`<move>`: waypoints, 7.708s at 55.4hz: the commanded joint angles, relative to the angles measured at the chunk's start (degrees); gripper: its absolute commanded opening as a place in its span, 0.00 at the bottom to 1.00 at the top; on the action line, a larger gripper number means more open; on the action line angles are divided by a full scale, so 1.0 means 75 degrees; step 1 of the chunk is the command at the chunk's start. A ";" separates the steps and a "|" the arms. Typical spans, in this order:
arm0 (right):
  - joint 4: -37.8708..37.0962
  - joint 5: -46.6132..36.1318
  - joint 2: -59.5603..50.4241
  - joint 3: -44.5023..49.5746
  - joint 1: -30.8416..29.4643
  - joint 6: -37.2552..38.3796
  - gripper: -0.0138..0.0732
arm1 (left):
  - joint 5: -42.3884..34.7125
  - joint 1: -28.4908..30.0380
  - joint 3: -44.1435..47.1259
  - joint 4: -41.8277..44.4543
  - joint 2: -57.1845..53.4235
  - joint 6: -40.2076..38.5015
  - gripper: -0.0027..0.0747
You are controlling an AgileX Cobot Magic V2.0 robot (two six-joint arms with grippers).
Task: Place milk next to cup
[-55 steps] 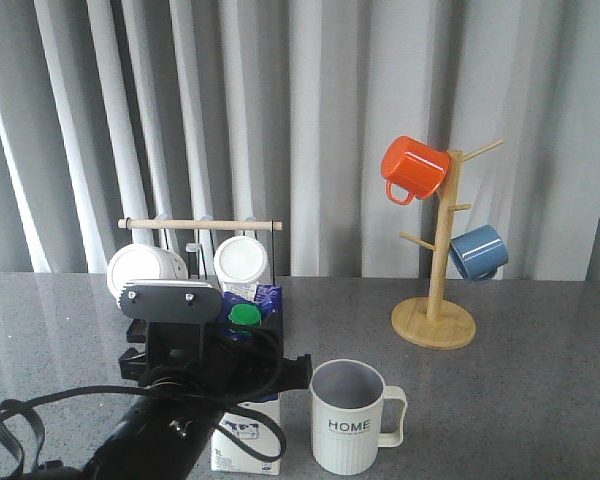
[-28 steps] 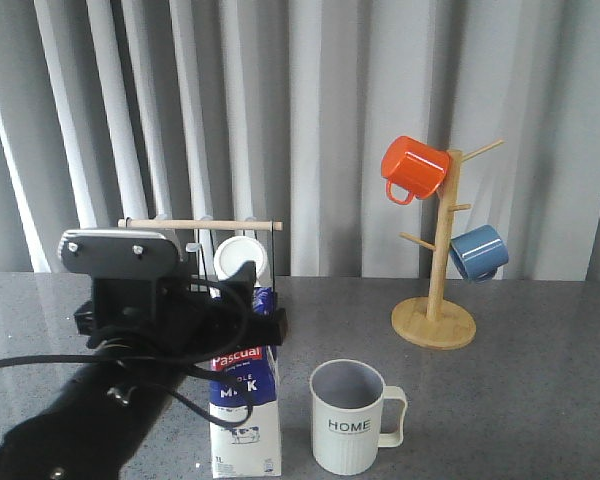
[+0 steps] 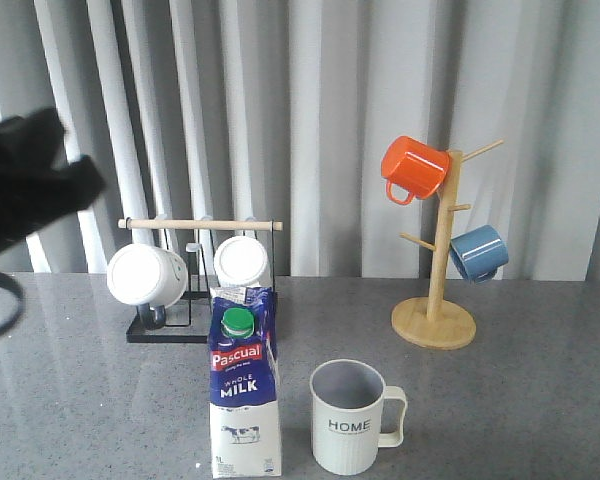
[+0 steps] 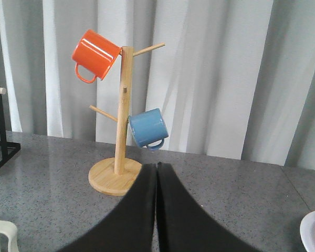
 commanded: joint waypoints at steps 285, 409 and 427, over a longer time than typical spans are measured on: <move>-0.5110 -0.1459 -0.3030 0.3326 -0.0017 0.4687 0.16 | 0.5208 0.5848 0.7924 0.8914 -0.8265 -0.8373 0.03; -0.5364 -0.0801 -0.5819 0.5202 -0.0017 0.6386 0.16 | 0.5218 0.5848 0.7924 0.8914 -0.8265 -0.8373 0.03; -0.5364 -0.0801 -0.5819 0.5202 -0.0017 0.6386 0.16 | 0.5218 0.5848 0.7924 0.8914 -0.8265 -0.8373 0.03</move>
